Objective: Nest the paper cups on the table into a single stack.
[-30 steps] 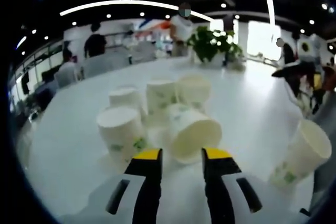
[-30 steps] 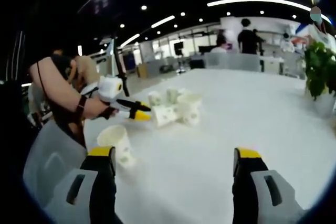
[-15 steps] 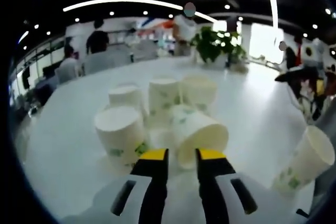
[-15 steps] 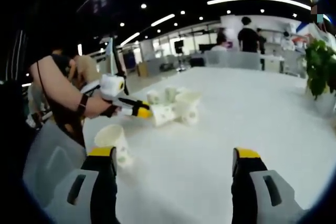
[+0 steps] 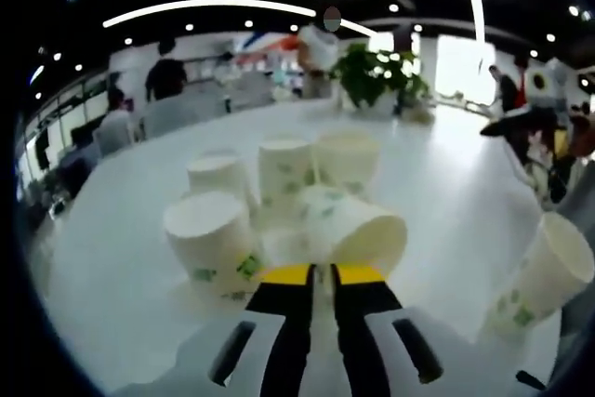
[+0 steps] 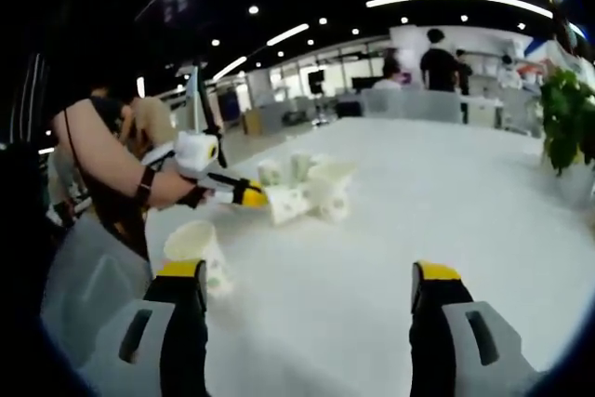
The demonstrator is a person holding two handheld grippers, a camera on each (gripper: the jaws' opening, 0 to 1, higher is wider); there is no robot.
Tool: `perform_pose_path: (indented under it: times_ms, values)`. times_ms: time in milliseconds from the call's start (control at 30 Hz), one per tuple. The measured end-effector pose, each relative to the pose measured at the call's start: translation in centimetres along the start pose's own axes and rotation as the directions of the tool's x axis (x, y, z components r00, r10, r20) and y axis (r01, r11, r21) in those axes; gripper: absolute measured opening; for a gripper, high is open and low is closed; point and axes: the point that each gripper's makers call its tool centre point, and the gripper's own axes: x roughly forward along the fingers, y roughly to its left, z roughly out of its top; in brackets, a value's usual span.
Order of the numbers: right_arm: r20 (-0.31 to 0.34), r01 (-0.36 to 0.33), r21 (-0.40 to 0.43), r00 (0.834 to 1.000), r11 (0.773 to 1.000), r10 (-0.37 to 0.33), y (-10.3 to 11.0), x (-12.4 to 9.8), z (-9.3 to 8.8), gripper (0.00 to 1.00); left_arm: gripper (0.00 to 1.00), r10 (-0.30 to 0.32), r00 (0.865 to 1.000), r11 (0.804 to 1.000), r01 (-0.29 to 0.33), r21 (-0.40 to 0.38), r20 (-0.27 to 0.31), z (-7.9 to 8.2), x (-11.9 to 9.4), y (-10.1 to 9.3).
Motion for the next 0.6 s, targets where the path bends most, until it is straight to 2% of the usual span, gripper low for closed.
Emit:
perform_pose_path:
  times_ms: [333,600]
  values:
    - [0.006,0.001,0.002,1.0,1.0,-0.001,-0.1,0.0,0.3,0.89,0.01,-0.007,1.0,1.0,0.007,0.012,0.028,0.8,-0.2,-0.1]
    - [0.009,0.001,-0.003,1.0,1.0,-0.001,-0.1,-0.2,0.5,0.89,0.0,-0.008,1.0,1.0,0.008,0.017,0.027,1.1,-0.6,-0.1]
